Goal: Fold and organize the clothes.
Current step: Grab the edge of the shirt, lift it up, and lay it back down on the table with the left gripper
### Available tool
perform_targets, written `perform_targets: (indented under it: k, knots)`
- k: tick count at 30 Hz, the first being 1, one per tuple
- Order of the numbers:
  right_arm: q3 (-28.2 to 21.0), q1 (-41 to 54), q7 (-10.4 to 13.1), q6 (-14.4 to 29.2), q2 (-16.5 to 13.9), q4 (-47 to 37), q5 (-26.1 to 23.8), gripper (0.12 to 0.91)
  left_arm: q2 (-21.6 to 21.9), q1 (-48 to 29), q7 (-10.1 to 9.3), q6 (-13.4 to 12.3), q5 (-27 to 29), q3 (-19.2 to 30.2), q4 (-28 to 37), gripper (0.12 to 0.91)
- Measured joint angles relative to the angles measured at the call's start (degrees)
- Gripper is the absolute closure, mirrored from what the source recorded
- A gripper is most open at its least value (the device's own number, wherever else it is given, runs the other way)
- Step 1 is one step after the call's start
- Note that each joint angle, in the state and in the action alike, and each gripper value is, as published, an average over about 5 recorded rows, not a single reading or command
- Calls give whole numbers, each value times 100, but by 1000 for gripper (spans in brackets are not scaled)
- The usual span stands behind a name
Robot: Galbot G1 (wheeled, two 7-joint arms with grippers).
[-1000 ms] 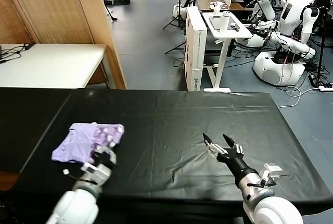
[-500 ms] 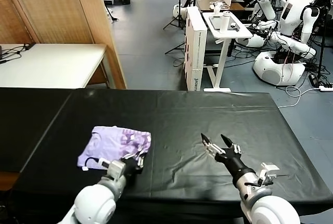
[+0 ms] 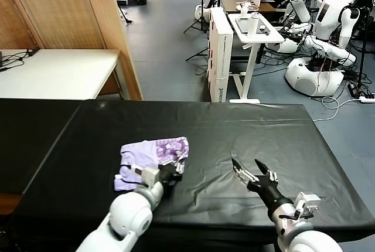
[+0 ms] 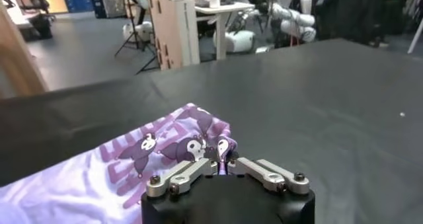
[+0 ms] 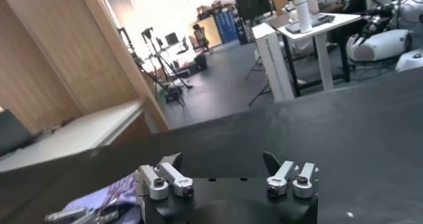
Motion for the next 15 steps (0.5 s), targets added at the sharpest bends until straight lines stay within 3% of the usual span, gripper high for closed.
perform_targets:
  k: [15]
  knots:
    - [142, -236, -19, -24, 135, 27, -291, 118, -497, -257, -87, -56, -245, 395, 350, 851]
